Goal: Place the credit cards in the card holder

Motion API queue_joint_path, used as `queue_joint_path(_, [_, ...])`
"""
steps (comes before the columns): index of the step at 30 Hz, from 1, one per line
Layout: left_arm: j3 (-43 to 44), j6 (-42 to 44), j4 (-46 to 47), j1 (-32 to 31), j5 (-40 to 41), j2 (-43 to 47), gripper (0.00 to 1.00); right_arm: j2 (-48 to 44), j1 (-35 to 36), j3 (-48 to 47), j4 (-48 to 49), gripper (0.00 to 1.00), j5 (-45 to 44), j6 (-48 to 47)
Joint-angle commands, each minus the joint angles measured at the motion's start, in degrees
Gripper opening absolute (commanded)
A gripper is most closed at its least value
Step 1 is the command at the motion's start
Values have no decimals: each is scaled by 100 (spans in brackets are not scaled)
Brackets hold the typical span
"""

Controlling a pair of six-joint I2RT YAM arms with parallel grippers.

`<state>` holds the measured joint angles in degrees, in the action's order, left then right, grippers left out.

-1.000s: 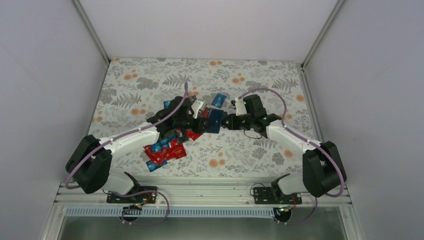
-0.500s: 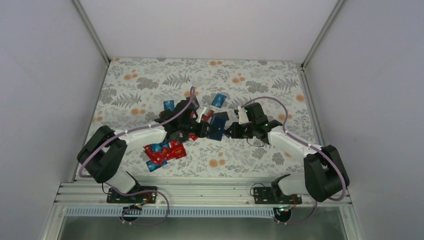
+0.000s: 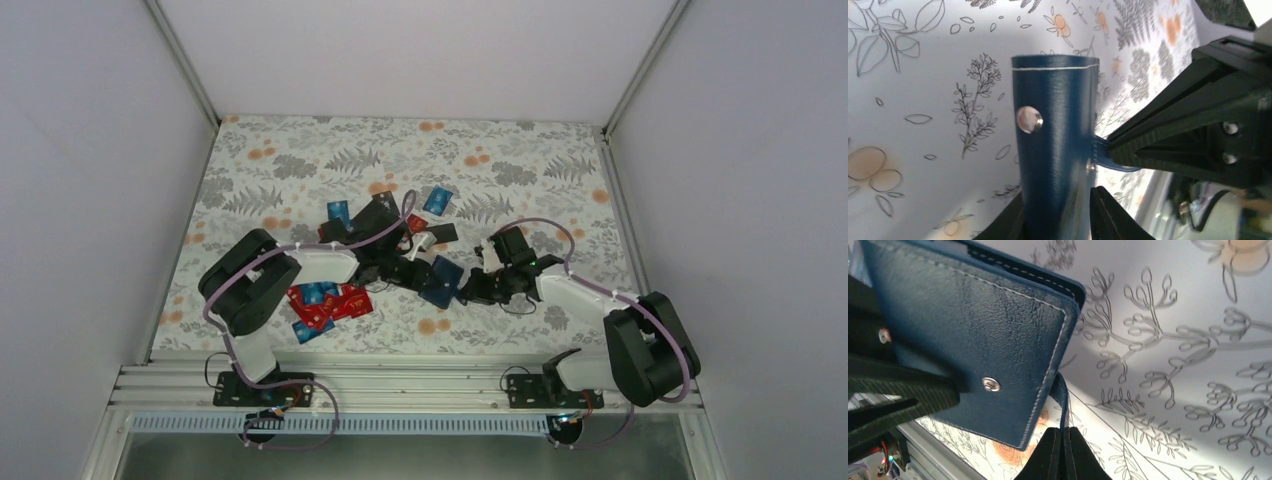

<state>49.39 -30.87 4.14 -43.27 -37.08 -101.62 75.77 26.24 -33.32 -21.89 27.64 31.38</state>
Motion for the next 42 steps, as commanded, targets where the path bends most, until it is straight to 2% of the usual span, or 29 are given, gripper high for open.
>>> queue_joint_path(1, [359,186,-423,-54,469,-104,41,-121,30,121,-369,4,233,11])
queue_joint_path(2, [440,313,-635,-104,766,-77,54,-109,34,128,-379,4,246,3])
queue_joint_path(7, [606,730,-1292,-539,2240,238,89,-67,30,28,-310,4,524,-88])
queue_joint_path(10, [575,725,-1468,-877,3084,480,100,-156,30,-185,-430,4,632,-167])
queue_joint_path(16, [292,828,-1256,-1308,3606,957,100,-268,30,-405,-632,4,590,-253])
queue_joint_path(22, [571,1015,-1660,-1577,4107,617,100,-199,34,-449,-521,4,614,-260])
queue_joint_path(35, [768,897,-1724,-1589,4457,444,95,-221,28,-397,-476,4,618,-306])
queue_joint_path(42, [875,822,-1800,-1593,4626,346,88,-232,32,-357,-487,4,618,-342])
